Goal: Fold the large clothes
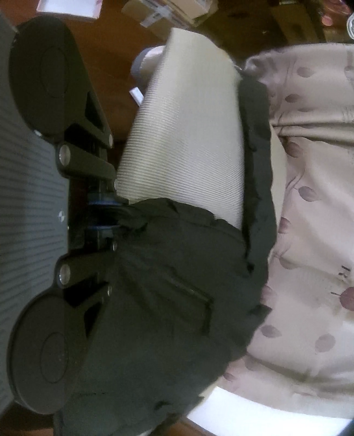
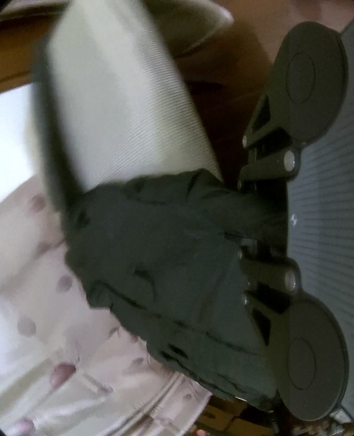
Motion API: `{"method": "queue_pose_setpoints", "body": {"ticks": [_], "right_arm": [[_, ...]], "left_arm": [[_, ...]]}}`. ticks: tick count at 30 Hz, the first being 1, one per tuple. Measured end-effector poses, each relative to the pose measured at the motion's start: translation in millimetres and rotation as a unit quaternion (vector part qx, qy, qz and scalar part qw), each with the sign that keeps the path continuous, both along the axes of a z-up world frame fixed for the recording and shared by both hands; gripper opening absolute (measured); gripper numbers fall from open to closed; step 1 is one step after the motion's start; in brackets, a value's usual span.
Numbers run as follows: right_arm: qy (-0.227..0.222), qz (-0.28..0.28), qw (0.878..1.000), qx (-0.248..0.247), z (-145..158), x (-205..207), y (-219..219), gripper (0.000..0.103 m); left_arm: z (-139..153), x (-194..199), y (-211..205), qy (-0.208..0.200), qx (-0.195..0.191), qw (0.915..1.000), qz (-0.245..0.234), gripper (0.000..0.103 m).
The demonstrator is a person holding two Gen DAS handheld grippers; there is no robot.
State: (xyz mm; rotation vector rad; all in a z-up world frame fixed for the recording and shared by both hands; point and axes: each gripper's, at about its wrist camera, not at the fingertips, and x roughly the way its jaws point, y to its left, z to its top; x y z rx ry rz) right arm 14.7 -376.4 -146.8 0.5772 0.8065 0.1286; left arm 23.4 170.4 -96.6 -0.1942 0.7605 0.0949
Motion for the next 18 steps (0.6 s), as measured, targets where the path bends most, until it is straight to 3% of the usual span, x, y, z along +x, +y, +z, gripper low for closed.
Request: {"method": "queue_pose_setpoints", "body": {"ticks": [4, 5, 6, 8, 9, 10, 11, 12, 14, 18], "right_arm": [[0.009, -0.008, 1.0, 0.012, -10.7, 5.6, 5.2, 0.016], [0.008, -0.006, 1.0, 0.013, -10.2, 5.1, 3.6, 0.017], [0.006, -0.004, 1.0, 0.015, -8.9, 4.8, 2.4, 0.019], [-0.004, -0.008, 1.0, 0.027, -5.3, -1.8, -5.3, 0.02], [-0.01, -0.012, 0.999, 0.031, -2.0, -3.6, -8.4, 0.026], [-0.014, -0.018, 0.999, 0.03, 0.5, -7.7, -11.6, 0.029], [-0.019, -0.026, 0.999, 0.025, 5.0, -10.8, -13.9, 0.039], [-0.028, -0.036, 0.999, 0.019, 10.0, -14.8, -15.9, 0.056], [-0.048, -0.053, 0.997, 0.005, 20.2, -21.8, -17.4, 0.079], [-0.086, -0.069, 0.994, -0.016, 44.3, -30.0, -16.5, 0.08]], "left_arm": [[3.6, -4.2, 3.6, -0.017, 0.005, 0.9998, 0.001, 0.024], [7.8, -7.8, 3.7, -0.029, 0.014, 0.9995, 0.003, 0.032], [10.2, -17.1, 6.5, -0.038, 0.025, 0.999, 0.008, 0.051], [20.2, -27.3, 6.0, -0.068, 0.046, 0.9963, 0.023, 0.076], [26.8, -32.9, 4.5, -0.088, 0.058, 0.9939, 0.032, 0.082], [31.6, -36.0, 0.9, -0.099, 0.072, 0.9918, 0.034, 0.083], [37.8, -37.1, -5.2, -0.107, 0.092, 0.9895, 0.033, 0.087], [42.5, -35.7, -11.4, -0.111, 0.111, 0.987, 0.035, 0.09], [50.9, -29.3, -23.8, -0.116, 0.132, 0.9838, 0.035, 0.092], [63.5, -8.5, -44.0, -0.118, 0.127, 0.9846, 0.023, 0.095]]}}
